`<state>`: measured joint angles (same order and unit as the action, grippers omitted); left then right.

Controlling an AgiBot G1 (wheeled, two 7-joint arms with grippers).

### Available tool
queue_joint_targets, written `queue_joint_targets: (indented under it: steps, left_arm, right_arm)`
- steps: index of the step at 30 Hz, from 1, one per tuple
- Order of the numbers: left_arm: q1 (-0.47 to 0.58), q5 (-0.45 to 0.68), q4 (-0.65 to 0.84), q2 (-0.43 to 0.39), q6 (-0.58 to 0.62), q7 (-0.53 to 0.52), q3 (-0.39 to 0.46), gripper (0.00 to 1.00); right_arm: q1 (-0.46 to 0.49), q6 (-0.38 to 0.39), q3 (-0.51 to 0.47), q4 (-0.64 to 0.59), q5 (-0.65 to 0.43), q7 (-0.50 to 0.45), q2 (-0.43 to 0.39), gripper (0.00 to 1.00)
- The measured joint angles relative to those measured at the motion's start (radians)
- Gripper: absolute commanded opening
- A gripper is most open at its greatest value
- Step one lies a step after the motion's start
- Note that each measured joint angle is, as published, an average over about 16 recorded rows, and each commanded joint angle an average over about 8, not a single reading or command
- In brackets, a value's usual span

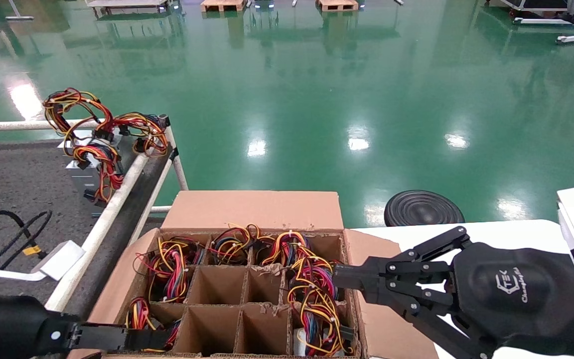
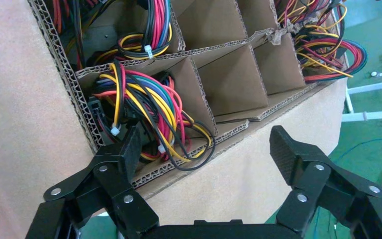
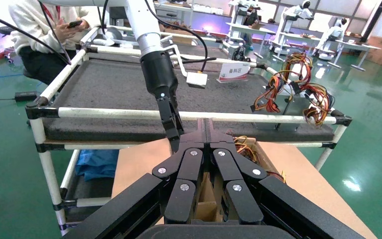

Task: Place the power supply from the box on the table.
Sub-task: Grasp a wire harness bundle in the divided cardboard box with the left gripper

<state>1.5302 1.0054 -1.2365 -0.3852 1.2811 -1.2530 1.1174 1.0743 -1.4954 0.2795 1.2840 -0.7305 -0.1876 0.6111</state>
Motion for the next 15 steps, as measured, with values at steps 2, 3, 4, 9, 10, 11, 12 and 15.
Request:
queue_joint_targets:
  steps: [2,3,4,9,10,11,12,15]
  left_arm:
    - [0.002,0.003,0.001,-0.001,0.002,-0.001,0.001,0.0]
    - [0.003,0.004,0.002,-0.002,0.003,-0.002,0.001,0.0]
    - [0.005,0.006,0.002,-0.002,0.003,-0.004,0.002,0.0]
    - [0.011,0.013,0.004,-0.005,0.007,-0.011,0.005,0.0]
    - [0.013,0.015,0.004,-0.006,0.008,-0.013,0.005,0.0]
    - [0.014,0.016,0.004,-0.006,0.008,-0.014,0.006,0.0]
    - [0.015,0.018,0.004,-0.007,0.009,-0.016,0.006,0.0]
    - [0.019,0.022,0.004,-0.009,0.01,-0.022,0.008,0.0]
  right_arm:
    - [0.0,0.0,0.0,0.0,0.0,0.0,0.0,0.0]
    - [0.0,0.0,0.0,0.0,0.0,0.0,0.0,0.0]
    - [0.0,0.0,0.0,0.0,0.0,0.0,0.0,0.0]
    - [0.0,0.0,0.0,0.0,0.0,0.0,0.0,0.0]
    - [0.0,0.0,0.0,0.0,0.0,0.0,0.0,0.0]
    - [0.0,0.0,0.0,0.0,0.0,0.0,0.0,0.0]
    - [0.0,0.0,0.0,0.0,0.0,0.0,0.0,0.0]
    - [0.0,0.0,0.0,0.0,0.0,0.0,0.0,0.0]
